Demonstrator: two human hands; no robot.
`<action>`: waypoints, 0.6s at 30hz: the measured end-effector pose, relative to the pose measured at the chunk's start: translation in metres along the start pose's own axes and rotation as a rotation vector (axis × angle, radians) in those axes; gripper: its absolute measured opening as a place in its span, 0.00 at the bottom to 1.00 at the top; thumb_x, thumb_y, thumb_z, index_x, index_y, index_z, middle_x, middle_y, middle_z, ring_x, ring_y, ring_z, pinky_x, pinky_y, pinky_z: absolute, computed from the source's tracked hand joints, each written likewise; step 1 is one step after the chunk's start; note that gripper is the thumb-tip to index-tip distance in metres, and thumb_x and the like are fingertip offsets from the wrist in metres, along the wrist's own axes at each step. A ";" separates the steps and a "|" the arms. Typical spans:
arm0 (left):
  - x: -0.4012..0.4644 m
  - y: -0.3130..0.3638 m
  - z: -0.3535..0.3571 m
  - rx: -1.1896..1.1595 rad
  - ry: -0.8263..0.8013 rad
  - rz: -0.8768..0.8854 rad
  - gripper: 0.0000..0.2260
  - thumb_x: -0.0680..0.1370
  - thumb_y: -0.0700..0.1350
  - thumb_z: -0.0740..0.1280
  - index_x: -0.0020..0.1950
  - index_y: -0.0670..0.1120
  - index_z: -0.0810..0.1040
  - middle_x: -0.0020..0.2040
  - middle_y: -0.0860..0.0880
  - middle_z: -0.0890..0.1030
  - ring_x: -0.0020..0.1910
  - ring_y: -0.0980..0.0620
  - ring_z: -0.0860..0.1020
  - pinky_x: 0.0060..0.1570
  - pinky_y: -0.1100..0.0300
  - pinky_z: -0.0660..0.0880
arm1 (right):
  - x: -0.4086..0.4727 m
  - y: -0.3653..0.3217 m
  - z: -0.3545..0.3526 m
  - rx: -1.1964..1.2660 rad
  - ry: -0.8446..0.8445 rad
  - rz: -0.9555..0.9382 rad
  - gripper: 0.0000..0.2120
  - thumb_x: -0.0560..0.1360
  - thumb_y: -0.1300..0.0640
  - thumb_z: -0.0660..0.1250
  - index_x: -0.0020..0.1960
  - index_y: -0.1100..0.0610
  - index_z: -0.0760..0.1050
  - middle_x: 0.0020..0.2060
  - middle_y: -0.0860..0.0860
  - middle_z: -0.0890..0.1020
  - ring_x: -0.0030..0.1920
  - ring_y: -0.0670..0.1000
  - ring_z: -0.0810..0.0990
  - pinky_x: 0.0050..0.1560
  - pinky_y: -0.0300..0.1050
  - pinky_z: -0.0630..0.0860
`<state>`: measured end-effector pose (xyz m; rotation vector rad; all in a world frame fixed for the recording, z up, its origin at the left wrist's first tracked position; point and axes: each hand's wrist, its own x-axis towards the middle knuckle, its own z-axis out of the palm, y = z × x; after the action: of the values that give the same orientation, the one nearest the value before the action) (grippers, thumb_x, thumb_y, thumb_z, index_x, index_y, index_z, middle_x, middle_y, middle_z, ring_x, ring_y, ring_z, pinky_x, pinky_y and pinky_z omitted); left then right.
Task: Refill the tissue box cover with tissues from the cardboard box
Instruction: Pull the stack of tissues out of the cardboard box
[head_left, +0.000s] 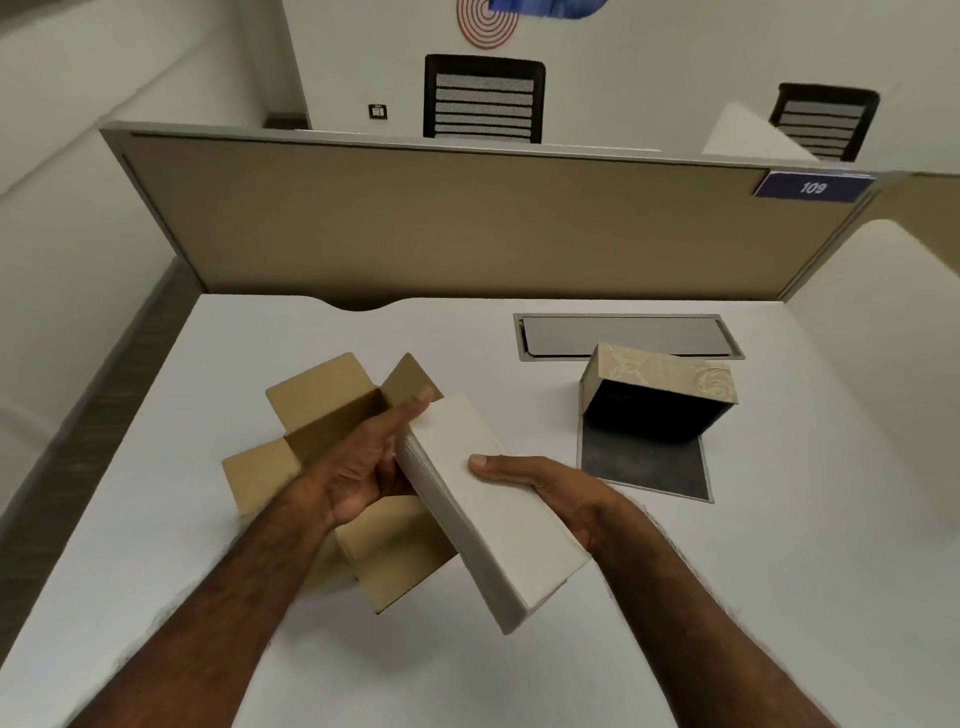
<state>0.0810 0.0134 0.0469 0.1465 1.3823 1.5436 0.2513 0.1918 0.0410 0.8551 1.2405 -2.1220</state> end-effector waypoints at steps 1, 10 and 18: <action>0.002 -0.002 0.008 0.021 -0.013 -0.029 0.37 0.64 0.61 0.81 0.68 0.48 0.78 0.59 0.44 0.85 0.54 0.43 0.85 0.55 0.36 0.81 | -0.006 0.004 -0.007 0.004 0.008 0.012 0.33 0.71 0.36 0.79 0.67 0.54 0.77 0.48 0.55 0.91 0.48 0.53 0.91 0.49 0.48 0.88; 0.028 -0.025 0.079 0.203 -0.153 -0.116 0.22 0.66 0.54 0.80 0.58 0.53 0.86 0.57 0.48 0.86 0.55 0.46 0.80 0.46 0.52 0.82 | -0.066 0.039 -0.069 0.114 0.083 -0.021 0.28 0.67 0.33 0.81 0.53 0.56 0.92 0.53 0.59 0.90 0.48 0.57 0.92 0.47 0.50 0.88; 0.050 -0.050 0.130 0.125 -0.103 -0.093 0.22 0.66 0.52 0.78 0.60 0.51 0.84 0.52 0.49 0.85 0.49 0.49 0.81 0.50 0.49 0.82 | -0.114 0.085 -0.132 0.310 0.194 -0.194 0.38 0.66 0.29 0.80 0.65 0.55 0.87 0.64 0.61 0.86 0.62 0.59 0.86 0.61 0.54 0.83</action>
<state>0.1726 0.1281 0.0254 0.2325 1.3850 1.3548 0.4198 0.2870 0.0286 1.1351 1.1434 -2.4800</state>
